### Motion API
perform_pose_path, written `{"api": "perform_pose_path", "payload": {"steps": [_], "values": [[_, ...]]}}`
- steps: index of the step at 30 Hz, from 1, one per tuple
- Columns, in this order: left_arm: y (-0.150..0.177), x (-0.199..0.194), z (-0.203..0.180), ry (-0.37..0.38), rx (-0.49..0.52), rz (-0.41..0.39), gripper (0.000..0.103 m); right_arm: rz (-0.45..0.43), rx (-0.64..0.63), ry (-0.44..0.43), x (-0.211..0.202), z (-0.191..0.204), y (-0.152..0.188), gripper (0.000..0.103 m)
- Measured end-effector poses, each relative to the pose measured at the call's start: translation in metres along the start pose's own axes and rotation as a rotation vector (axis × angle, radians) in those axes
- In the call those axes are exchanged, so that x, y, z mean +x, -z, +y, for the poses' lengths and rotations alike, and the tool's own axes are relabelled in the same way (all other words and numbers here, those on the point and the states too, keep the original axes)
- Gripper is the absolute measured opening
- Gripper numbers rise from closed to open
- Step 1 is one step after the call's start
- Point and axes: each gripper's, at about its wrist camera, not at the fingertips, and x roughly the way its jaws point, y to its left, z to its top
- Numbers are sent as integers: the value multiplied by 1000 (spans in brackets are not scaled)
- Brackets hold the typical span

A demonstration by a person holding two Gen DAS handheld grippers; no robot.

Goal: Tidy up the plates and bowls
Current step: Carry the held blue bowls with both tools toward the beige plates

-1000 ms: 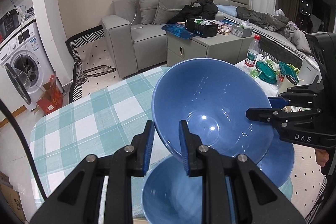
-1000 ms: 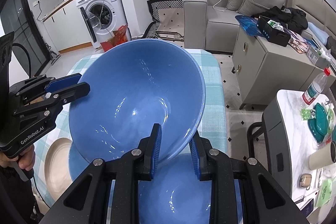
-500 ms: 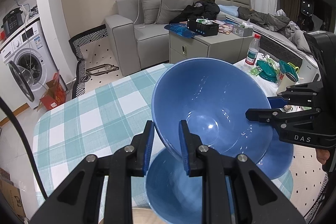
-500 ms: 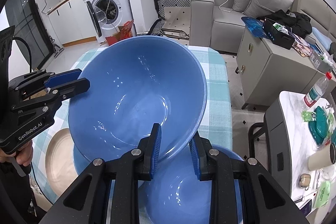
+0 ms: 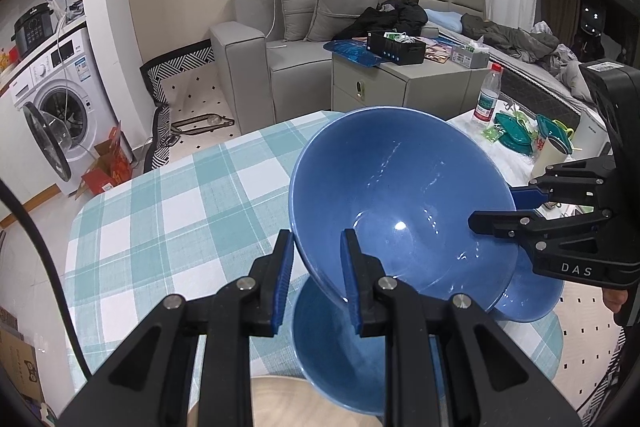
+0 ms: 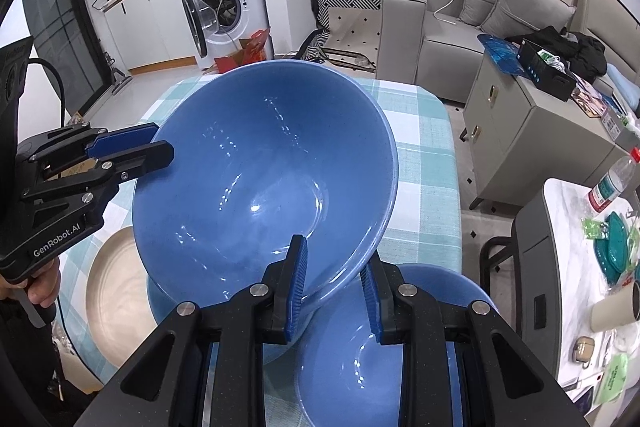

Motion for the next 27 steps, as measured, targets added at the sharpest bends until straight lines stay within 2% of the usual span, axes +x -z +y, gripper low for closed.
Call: {"api": "perform_pose_path", "payload": {"steps": [27], "values": [[15, -21, 4, -14, -1, -22, 22, -13, -52, -29, -15, 13, 11, 27]]}}
